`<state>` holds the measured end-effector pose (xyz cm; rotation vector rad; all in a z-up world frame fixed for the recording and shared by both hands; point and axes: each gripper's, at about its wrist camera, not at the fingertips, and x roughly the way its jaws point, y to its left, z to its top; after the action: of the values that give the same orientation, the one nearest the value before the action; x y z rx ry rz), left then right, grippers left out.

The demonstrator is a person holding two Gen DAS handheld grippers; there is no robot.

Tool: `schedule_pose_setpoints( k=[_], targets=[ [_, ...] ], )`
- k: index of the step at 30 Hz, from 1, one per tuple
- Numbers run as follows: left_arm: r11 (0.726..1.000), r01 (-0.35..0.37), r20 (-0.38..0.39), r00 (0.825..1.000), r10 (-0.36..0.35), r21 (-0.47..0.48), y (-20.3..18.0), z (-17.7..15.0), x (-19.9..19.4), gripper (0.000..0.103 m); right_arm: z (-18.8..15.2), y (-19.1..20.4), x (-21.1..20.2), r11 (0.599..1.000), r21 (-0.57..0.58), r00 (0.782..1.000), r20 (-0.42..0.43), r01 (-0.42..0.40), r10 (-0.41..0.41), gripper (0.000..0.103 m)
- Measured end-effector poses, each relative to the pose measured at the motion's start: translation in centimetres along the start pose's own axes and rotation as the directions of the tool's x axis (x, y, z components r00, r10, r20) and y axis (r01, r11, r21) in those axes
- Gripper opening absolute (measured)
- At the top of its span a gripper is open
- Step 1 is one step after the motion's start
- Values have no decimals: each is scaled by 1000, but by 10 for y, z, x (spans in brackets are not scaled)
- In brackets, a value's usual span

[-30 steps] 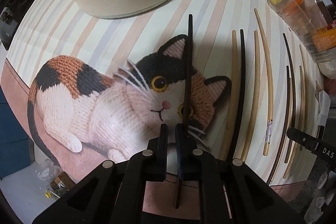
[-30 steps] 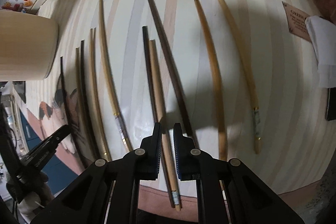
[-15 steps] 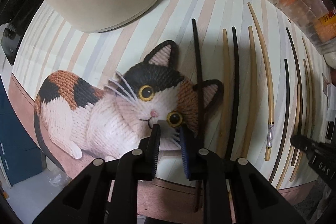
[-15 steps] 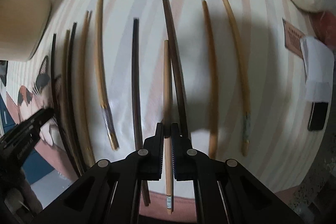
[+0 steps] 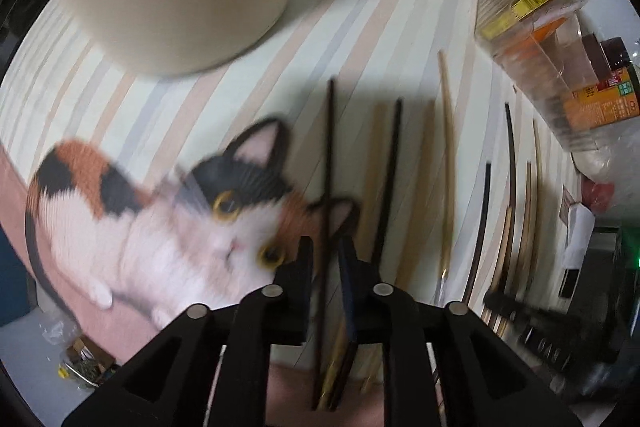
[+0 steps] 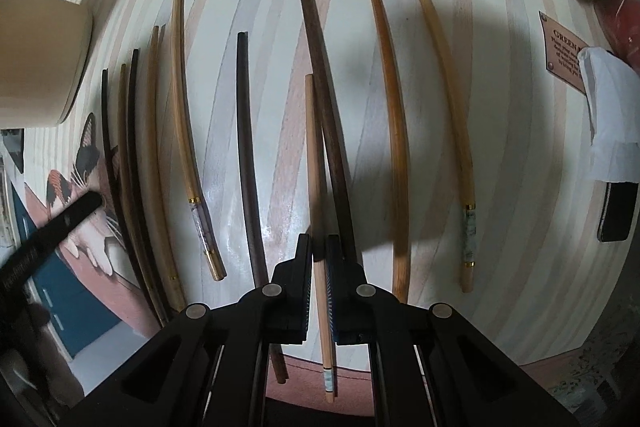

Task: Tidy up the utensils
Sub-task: 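Close the left tool on a dark chopstick while the right tool grasps a light wooden chopstick, then lift both held chopsticks and carry them toward the beige holder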

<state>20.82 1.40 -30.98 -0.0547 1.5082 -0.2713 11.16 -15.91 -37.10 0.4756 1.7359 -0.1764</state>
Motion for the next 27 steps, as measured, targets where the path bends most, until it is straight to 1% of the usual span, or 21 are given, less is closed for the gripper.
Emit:
schedule_pose_setpoints(
  k=[2, 4, 5, 7, 8, 10, 12, 15, 17, 19, 22, 24, 27],
  targets=[
    [999, -36, -2, 999, 36, 25, -6, 18, 6, 15, 5, -3, 1, 1000, 4, 1000, 3, 3, -3, 7],
    [992, -104, -4, 995, 104, 65, -12, 27, 15, 15, 7, -5, 0, 1000, 3, 1000, 7, 15, -15, 7],
    [987, -142, -1, 990, 143, 81, -11, 32, 17, 12, 8, -6, -1, 1000, 4, 1000, 1, 18, -18, 7],
    [976, -188, 33, 982, 185, 107, -12, 30, 17, 10, 10, -6, -2, 999, -17, 999, -5, 41, -41, 7],
    [974, -200, 34, 980, 198, 110, -11, 29, 17, 6, 8, -4, -2, 998, -26, 999, -5, 50, -50, 7],
    [975, -201, 41, 979, 198, 95, -7, 26, 18, 4, 10, -3, -3, 997, -48, 998, -6, 67, -67, 7],
    [975, -207, 32, 978, 205, 74, 6, 18, 14, 4, 8, -5, -5, 995, -65, 997, -4, 72, -73, 7],
    [978, -199, 3, 980, 199, 56, 31, -1, 5, 4, -1, -6, -4, 993, -99, 996, -47, 68, -73, 7],
    [984, -176, -20, 984, 177, 39, 45, -15, 1, 3, -8, -7, -3, 990, -121, 995, -59, 74, -82, 7],
    [986, -163, -13, 986, 163, 36, 54, -27, 0, 4, -11, -10, -6, 988, -127, 995, -47, 85, -91, 7],
    [986, -161, -23, 987, 162, 30, 63, -29, -4, 7, -8, -7, -8, 986, -124, 991, -59, 113, -121, 8],
    [982, -180, -27, 983, 181, 49, 64, -30, -3, 7, -4, 9, 0, 982, -134, 987, -66, 135, -145, 8],
    [977, -198, -11, 980, 199, 75, 53, -22, 4, 7, 0, 21, 1, 976, -143, 982, -71, 166, -177, 9]
  ],
)
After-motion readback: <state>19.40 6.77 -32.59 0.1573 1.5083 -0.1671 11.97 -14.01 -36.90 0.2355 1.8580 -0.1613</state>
